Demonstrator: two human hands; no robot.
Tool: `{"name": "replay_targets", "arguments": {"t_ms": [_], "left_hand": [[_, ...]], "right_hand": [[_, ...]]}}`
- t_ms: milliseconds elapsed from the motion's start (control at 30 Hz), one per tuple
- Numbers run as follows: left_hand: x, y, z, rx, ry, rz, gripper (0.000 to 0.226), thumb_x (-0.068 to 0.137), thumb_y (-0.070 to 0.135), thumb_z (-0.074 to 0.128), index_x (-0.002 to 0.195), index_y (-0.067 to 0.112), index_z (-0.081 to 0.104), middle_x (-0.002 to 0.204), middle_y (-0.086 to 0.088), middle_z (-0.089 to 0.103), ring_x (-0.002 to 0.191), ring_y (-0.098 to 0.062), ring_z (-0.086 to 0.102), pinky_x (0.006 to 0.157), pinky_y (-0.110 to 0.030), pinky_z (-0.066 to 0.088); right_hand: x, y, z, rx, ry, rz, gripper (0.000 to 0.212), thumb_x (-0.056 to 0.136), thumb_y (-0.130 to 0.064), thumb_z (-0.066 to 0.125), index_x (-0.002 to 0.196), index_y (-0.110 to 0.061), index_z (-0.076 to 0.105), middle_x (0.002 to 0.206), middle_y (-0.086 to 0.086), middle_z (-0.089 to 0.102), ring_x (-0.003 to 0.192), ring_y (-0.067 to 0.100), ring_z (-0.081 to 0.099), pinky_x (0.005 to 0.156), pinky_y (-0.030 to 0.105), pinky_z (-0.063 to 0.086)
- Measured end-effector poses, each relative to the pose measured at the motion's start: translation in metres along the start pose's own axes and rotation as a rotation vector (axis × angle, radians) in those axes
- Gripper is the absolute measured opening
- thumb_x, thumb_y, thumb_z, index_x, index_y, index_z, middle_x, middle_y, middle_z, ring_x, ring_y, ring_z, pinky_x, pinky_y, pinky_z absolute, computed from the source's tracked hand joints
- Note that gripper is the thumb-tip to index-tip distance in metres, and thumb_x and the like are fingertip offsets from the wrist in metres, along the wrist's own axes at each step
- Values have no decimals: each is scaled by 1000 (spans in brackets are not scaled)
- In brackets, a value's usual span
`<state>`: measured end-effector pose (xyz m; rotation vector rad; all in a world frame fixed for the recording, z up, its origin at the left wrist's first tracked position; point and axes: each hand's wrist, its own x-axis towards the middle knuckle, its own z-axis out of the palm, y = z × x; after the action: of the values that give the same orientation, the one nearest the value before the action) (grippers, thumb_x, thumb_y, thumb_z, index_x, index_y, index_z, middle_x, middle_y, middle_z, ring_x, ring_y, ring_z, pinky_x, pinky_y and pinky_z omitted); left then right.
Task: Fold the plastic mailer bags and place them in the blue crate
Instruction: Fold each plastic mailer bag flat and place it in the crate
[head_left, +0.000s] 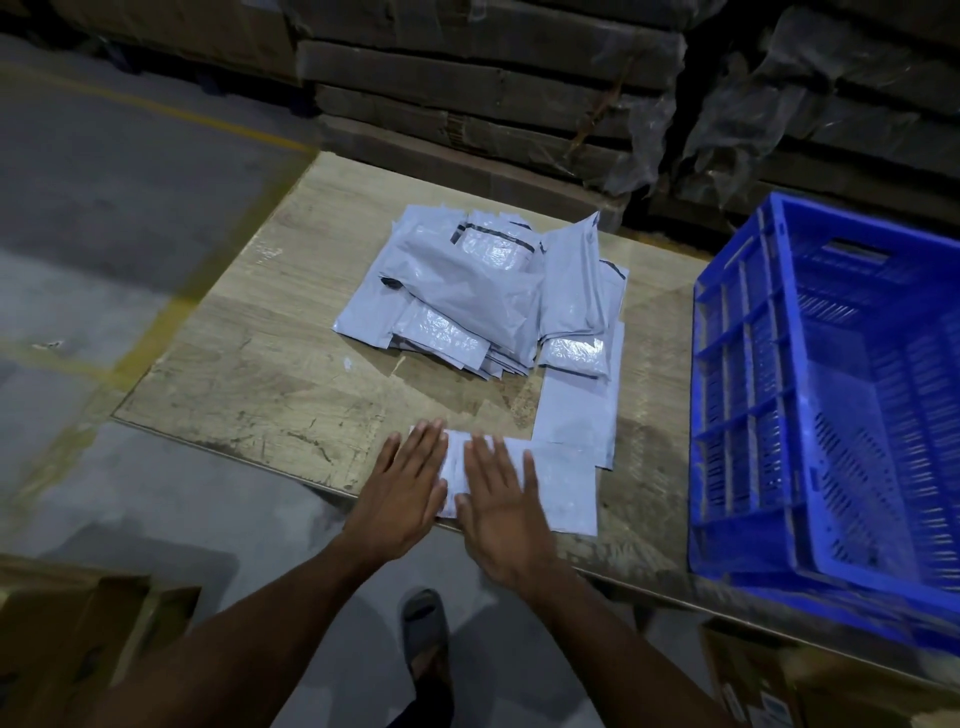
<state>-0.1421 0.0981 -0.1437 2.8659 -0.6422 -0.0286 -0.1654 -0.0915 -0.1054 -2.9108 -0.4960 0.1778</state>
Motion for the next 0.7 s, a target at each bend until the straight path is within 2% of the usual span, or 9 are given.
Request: {"name": "replay_targets", "arguments": {"t_ms": [133, 300, 400, 500, 600, 633, 700], "left_hand": [[-1, 4, -3, 72, -32, -54, 62, 107, 37, 23, 161, 9, 31, 170, -8, 25, 156, -25, 25, 122, -55, 23], [-2, 2, -8, 118, -87, -58, 66, 106, 43, 23, 162, 9, 30, 171, -6, 19, 158, -24, 21, 122, -61, 25], [-2, 1, -9, 117, -106, -54, 67, 105, 46, 22, 163, 11, 27, 172, -6, 16, 159, -26, 17, 123, -61, 21], [-1, -4, -11, 106, -138, -25, 67, 106, 48, 21, 164, 13, 24, 173, -5, 12, 159, -26, 13, 123, -60, 20], [-2, -8, -14, 61, -174, 1, 69, 106, 52, 14, 166, 18, 14, 174, 1, 3, 160, -22, 1, 125, -57, 8], [-1, -7, -18, 29, -190, -28, 70, 105, 52, 13, 166, 19, 13, 174, 1, 3, 160, -21, 0, 125, -56, 4], [6, 1, -27, 38, -145, -64, 68, 104, 47, 20, 162, 12, 29, 170, -7, 23, 158, -26, 18, 124, -56, 7]], "right_hand": [[10, -6, 11, 20, -49, -7, 60, 107, -41, 18, 162, -19, 13, 169, -4, 6, 156, 17, -4, 122, 55, 9], [-1, 35, 6, -29, -76, 20, 61, 105, -53, 19, 161, -28, 17, 169, -7, 11, 156, 20, 4, 122, 55, 12], [-14, 55, 5, -31, -69, 63, 62, 105, -57, 21, 161, -30, 18, 169, -7, 7, 156, 21, 0, 122, 53, 13], [-29, 67, 3, -67, -66, 138, 65, 104, -61, 20, 161, -31, 11, 170, -5, -2, 156, 23, -7, 123, 55, 10], [-43, 74, 0, -49, -61, 217, 68, 104, -62, 17, 162, -29, 9, 170, -2, -4, 155, 26, -9, 122, 60, 9], [-43, 76, -2, -30, -60, 246, 68, 104, -61, 16, 162, -27, 10, 170, -2, -3, 155, 27, -9, 120, 62, 9], [-39, 75, -5, -17, -51, 280, 66, 105, -54, 17, 162, -20, 13, 170, 0, 0, 155, 28, -8, 118, 65, 10]]}}
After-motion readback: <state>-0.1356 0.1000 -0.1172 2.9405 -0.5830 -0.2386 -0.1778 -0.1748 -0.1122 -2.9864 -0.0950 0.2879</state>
